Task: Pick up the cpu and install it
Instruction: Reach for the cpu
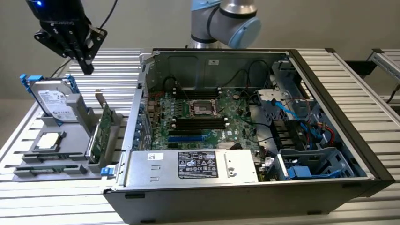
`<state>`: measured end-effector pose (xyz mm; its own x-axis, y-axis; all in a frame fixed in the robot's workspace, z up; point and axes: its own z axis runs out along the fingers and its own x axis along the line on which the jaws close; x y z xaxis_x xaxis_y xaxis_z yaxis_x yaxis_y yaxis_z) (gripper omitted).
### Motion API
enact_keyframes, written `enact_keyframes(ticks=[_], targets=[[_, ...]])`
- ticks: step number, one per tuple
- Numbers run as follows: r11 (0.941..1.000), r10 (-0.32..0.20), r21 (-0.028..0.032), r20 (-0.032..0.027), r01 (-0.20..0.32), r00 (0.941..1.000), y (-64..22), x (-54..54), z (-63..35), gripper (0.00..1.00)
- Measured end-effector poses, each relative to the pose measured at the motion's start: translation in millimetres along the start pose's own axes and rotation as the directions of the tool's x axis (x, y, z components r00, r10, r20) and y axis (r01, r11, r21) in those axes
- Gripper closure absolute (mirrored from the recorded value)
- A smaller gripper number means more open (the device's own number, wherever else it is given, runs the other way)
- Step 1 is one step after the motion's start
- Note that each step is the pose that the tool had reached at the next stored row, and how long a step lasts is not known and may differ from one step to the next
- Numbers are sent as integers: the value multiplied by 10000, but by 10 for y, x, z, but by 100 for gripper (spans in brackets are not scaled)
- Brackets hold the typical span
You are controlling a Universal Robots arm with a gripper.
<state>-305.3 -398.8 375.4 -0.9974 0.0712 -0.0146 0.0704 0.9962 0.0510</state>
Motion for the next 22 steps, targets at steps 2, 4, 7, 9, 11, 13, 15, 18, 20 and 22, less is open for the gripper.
enact_keyframes(ticks=[2, 4, 7, 9, 11, 13, 15, 18, 20, 22], targets=[[10000, 1, 1, -4, -1, 10000, -8, 90, 22, 89], [10000, 0, 1, -4, 0, 10000, -15, 182, 45, 89], [10000, 0, 1, -5, 0, 10000, -27, 321, 81, 89], [10000, 1, 1, -4, -1, 10000, -36, 411, 105, 89], [10000, -1, 1, -4, 1, 10000, -45, 500, 130, 89], [10000, 0, 0, -4, 0, 10000, -56, 591, 155, 89], [10000, 1, 1, -4, -1, 10000, -68, 682, 180, 89], [10000, 0, 1, -13, 0, 10000, -89, 819, 218, 89], [10000, 1, 2, -24, -1, 10000, -103, 909, 245, 89], [10000, 2, 3, -34, -2, 10000, -117, 997, 271, 89]])
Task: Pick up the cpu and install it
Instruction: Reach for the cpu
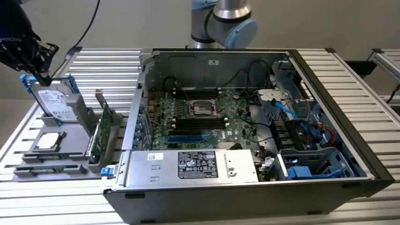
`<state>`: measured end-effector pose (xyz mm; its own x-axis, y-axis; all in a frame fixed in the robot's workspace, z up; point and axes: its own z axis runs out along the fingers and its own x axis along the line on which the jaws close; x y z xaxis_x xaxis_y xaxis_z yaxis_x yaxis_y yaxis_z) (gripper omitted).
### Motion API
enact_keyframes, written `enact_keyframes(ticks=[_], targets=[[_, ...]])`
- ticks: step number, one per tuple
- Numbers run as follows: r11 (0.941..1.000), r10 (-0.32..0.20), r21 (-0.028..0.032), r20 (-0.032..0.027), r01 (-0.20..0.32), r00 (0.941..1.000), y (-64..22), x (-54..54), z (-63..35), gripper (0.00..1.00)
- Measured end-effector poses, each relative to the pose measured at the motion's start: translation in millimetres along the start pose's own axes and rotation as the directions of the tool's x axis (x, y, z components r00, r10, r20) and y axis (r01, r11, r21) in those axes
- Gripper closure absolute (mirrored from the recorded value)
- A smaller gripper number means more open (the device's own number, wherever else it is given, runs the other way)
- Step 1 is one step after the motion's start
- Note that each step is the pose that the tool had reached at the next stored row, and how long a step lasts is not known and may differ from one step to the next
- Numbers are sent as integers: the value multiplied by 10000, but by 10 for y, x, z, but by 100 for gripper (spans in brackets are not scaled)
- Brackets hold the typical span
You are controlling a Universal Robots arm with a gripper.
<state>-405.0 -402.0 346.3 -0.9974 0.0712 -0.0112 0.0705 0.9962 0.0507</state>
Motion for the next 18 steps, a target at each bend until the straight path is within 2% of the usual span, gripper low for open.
enact_keyframes(ticks=[4, 10, 14, 18], targets=[[10000, 3, 3, -43, -3, 10000, -43, 136, 44, 89], [10000, 2, 10, -145, -2, 9999, -149, 227, 92, 89], [10000, -2, 19, -266, 3, 9996, -191, 272, 126, 89], [10000, -24, 29, -414, 25, 9991, -227, 302, 164, 89]])
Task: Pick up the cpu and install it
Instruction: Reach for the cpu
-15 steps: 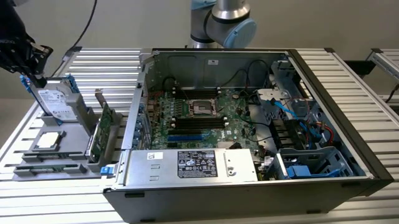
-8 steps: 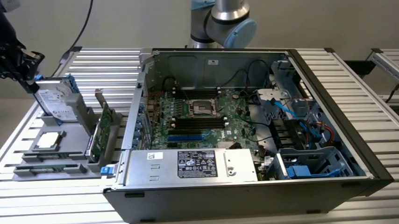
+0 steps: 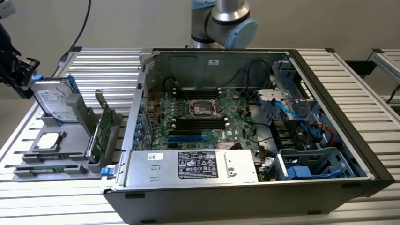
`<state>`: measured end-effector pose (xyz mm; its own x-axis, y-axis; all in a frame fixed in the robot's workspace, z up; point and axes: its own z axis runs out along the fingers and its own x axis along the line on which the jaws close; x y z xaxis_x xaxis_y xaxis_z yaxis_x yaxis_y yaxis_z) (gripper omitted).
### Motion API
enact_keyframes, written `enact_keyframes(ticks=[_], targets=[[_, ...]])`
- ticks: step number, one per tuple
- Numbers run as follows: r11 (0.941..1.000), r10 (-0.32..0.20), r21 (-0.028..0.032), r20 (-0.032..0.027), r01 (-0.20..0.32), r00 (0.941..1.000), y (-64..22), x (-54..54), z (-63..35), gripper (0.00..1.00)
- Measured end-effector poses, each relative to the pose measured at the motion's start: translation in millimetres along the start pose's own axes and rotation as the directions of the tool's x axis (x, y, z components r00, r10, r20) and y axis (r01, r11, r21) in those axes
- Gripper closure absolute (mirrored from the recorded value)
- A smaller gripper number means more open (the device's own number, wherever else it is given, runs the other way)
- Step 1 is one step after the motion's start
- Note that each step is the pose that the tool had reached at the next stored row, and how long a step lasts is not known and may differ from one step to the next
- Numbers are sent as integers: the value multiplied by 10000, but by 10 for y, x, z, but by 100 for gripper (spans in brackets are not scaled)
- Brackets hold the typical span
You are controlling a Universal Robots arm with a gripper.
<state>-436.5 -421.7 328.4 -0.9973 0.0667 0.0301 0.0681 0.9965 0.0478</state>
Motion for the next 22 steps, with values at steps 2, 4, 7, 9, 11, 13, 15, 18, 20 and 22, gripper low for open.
enact_keyframes(ticks=[2, 4, 7, 9, 11, 13, 15, 18, 20, 22], targets=[[10000, -10, 4, -54, 10, 10000, -17, 16, 17, 89], [10000, -29, 7, -80, 29, 10000, -34, 29, 26, 89], [10000, -60, 7, -85, 60, 9999, -60, 57, 30, 88], [10000, -85, 8, -86, 85, 9999, -79, 81, 32, 77], [9999, -120, 10, -88, 120, 9999, -101, 102, 35, 71], [9999, -159, 8, -90, 159, 9998, -136, 114, 43, 64], [9998, -204, 9, -92, 204, 9997, -159, 127, 53, 64], [9996, -275, 11, -95, 275, 9996, -184, 142, 70, 62], [9995, -318, 11, -97, 318, 9994, -220, 145, 82, 56], [9993, -367, 12, -100, 367, 9993, -253, 144, 98, 56]])
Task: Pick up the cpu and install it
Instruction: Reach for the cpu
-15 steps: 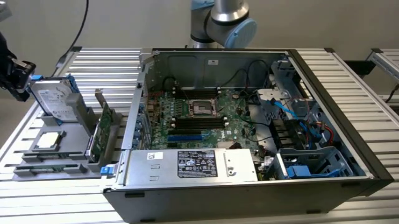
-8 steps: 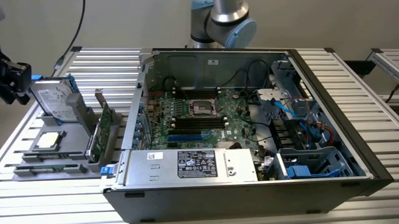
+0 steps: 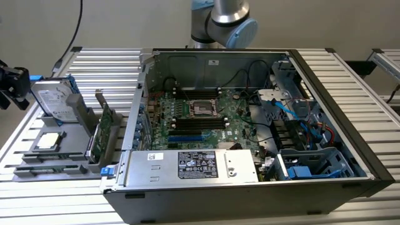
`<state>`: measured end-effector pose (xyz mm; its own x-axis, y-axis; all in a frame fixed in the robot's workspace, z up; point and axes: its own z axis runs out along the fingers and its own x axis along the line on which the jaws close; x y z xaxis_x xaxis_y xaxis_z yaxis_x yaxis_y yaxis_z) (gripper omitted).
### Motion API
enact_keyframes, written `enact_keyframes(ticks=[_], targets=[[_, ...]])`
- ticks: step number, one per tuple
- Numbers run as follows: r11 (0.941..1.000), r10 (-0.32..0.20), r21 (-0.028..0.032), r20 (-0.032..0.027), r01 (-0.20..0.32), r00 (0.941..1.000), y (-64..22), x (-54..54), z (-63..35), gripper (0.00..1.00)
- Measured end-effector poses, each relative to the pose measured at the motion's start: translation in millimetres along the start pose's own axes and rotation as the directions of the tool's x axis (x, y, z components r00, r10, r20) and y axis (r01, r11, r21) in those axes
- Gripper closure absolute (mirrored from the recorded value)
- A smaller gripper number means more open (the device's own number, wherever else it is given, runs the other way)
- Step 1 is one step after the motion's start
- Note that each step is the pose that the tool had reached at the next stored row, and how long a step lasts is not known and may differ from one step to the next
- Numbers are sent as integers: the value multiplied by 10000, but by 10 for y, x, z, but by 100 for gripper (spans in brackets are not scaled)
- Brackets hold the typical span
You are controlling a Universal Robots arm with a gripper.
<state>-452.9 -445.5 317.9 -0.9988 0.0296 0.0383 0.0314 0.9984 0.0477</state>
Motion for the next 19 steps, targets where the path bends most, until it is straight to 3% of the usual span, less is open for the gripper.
enact_keyframes(ticks=[4, 7, 19], targets=[[9999, -120, 4, -7, 120, 9999, -20, -2, 25, 54], [9998, -216, 7, -10, 216, 9998, -44, -4, 52, 42], [9960, -897, 31, -46, 897, 9960, -58, -82, 256, 42]])
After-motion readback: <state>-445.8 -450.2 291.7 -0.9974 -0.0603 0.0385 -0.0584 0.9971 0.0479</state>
